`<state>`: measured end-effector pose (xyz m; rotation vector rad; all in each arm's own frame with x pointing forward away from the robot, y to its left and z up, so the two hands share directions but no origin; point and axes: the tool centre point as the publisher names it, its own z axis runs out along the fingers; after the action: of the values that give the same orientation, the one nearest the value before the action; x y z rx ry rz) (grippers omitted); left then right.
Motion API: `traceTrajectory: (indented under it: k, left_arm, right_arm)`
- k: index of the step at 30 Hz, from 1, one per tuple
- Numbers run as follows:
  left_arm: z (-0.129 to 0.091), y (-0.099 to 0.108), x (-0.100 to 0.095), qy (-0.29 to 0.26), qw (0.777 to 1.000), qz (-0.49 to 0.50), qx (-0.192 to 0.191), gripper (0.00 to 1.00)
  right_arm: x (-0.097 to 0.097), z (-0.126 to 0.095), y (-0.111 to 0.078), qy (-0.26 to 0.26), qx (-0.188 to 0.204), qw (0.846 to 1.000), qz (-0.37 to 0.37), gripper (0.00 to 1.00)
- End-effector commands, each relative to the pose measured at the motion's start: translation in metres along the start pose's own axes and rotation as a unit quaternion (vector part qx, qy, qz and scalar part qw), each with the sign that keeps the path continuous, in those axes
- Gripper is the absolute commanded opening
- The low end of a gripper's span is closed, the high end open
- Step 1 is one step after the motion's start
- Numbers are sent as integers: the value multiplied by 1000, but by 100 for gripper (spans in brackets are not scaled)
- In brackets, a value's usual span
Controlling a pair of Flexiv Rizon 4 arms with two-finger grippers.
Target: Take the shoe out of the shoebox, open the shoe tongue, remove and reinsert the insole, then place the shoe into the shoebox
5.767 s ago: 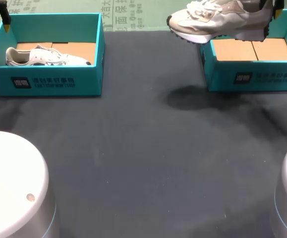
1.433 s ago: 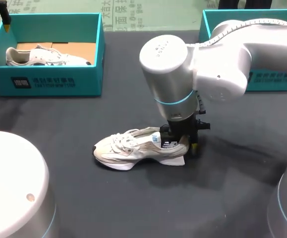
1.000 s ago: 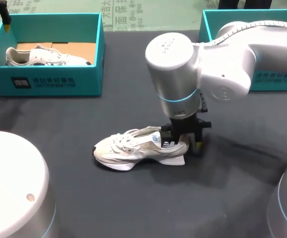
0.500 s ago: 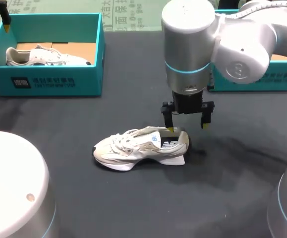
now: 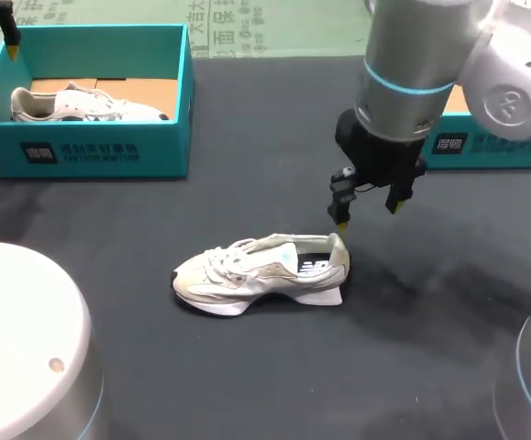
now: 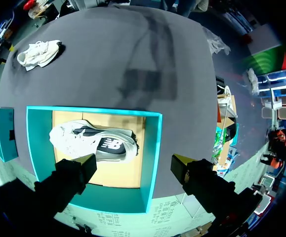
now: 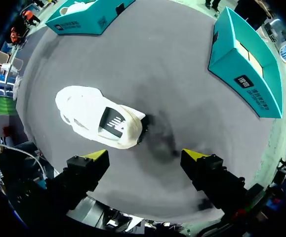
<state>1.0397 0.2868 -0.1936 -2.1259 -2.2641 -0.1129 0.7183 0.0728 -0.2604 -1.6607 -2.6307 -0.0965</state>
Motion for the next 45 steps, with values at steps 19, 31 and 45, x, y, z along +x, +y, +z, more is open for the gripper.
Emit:
traceTrajectory:
  k: [19,31,45]
  left_arm:
    - [0,-1,0,1,1000,0,-1,100]
    - [0,-1,0,1,1000,0,-1,100]
    - [0,-1,0,1,1000,0,-1,100]
  right_arm:
    - [-45,9,-14,176,-122,973,-86,100]
    - [-57,8,-20,196,-229,941,-153,100]
    - [-57,15,-17,173,-259,936,-162,100]
